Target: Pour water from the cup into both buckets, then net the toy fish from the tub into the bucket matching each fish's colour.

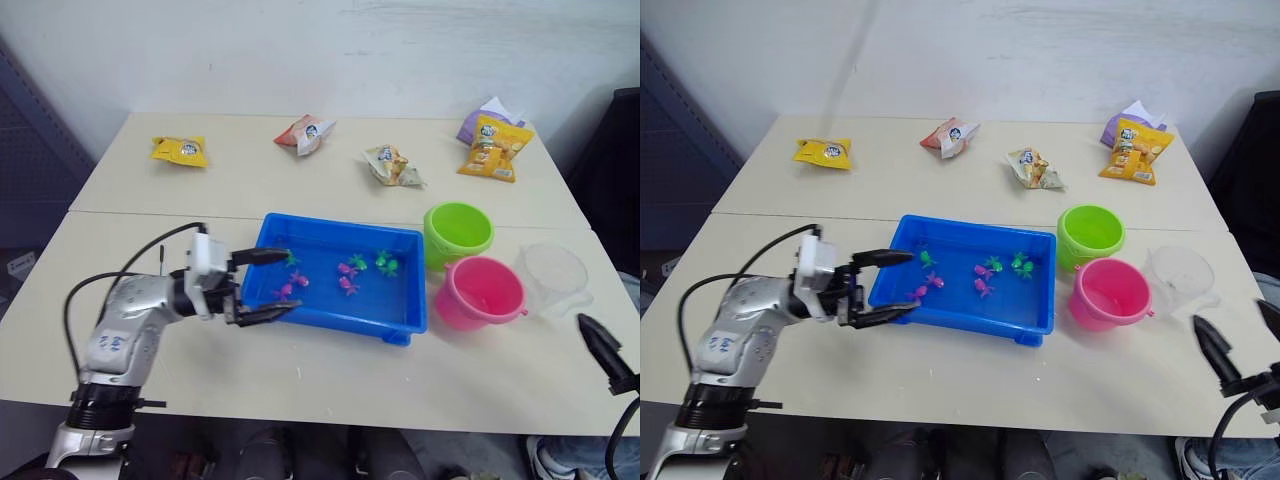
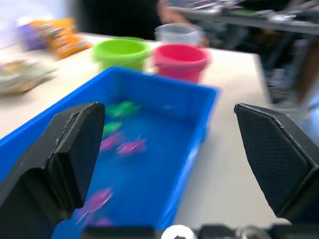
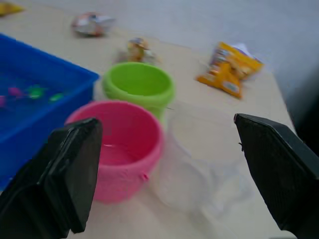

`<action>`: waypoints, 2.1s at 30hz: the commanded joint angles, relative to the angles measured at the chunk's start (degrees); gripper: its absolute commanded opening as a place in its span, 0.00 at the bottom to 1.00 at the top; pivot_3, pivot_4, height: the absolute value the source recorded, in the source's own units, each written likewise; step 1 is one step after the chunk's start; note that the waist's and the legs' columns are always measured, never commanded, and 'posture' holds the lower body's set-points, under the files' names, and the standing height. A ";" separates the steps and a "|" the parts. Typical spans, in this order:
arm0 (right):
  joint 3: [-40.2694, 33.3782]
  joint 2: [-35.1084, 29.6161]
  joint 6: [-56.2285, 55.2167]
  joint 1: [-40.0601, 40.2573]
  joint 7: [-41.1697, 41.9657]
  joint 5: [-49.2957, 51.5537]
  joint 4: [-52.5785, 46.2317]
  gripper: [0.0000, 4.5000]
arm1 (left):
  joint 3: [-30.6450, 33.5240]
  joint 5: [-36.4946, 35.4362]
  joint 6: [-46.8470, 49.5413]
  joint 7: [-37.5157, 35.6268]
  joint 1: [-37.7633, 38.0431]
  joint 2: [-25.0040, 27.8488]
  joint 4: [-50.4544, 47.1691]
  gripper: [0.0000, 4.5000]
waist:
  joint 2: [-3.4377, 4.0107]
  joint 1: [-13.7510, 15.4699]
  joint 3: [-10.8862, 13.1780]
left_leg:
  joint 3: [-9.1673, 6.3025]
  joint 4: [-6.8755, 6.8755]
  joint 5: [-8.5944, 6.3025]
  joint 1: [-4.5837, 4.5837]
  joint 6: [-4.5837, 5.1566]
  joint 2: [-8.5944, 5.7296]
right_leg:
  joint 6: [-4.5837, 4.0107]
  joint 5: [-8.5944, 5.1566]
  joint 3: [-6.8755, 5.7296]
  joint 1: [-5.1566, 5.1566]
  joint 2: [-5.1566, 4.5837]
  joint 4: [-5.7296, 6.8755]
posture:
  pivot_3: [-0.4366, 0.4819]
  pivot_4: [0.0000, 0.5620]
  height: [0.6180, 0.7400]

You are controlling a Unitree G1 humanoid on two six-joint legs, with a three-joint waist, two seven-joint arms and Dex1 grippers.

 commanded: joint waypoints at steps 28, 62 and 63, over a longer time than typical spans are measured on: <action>31.48 -3.47 -4.19 -22.46 15.99 -2.29 -1.03 1.00 | 21.94 3.31 41.13 44.41 19.24 5.78 -17.84 1.00 | -0.61 2.45 0.36 | -0.29 0.02 -0.43 -0.24 -0.10 0.01 | -0.17 -0.08 -0.38 0.07 -0.27 -0.54 | 0.48 0.27 0.98; 31.65 -8.68 7.25 -24.49 5.06 1.08 -8.83 1.00 | 15.00 7.57 40.53 39.14 -10.92 3.22 17.18 0.01 | -0.89 1.27 0.37 | -0.04 0.28 -0.09 -0.08 -0.44 0.05 | -0.05 -0.02 -0.46 -0.02 -0.16 0.13 | 0.48 0.27 0.98; 31.39 -10.10 11.81 -26.07 1.99 3.51 -10.55 1.00 | 15.66 5.71 37.90 34.05 -10.02 4.78 14.30 0.01 | -0.93 1.34 0.39 | -0.07 0.29 -0.09 -0.10 -0.45 0.06 | -0.05 -0.02 -0.48 -0.03 -0.16 0.13 | 0.48 0.27 0.98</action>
